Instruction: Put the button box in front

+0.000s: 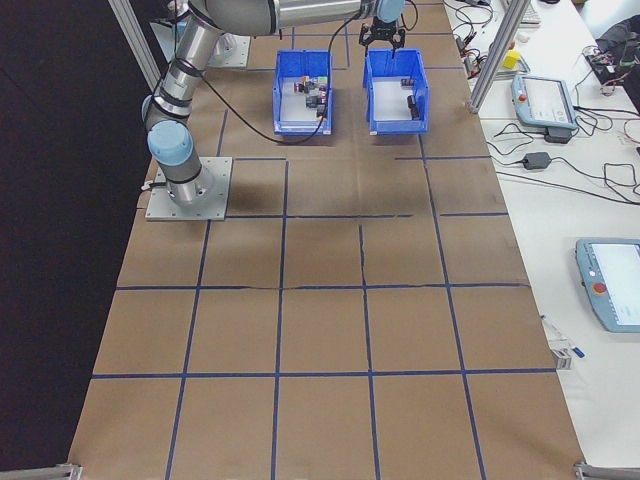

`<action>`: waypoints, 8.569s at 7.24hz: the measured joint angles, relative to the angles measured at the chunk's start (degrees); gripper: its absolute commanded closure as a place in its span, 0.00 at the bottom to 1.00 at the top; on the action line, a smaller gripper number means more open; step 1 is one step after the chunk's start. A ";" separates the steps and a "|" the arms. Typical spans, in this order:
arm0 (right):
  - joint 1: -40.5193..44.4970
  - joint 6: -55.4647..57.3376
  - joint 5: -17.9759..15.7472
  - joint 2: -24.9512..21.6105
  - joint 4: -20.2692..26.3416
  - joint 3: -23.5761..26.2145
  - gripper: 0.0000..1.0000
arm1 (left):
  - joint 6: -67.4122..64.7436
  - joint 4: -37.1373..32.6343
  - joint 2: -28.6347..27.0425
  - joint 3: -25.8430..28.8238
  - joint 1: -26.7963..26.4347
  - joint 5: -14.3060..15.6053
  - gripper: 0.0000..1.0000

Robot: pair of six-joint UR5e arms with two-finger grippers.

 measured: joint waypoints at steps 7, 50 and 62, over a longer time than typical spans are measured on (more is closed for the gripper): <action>1.13 0.31 -0.14 0.72 -13.00 11.44 0.71 | -12.67 17.41 -13.17 -0.81 -10.20 2.82 0.01; -28.74 -33.28 -3.87 -55.94 -11.14 66.11 0.91 | 82.20 -23.28 -23.84 45.43 17.39 11.12 0.01; 6.49 -3.94 -0.90 -46.84 -26.74 67.45 0.89 | 107.84 -34.62 -11.21 33.79 26.12 5.35 0.01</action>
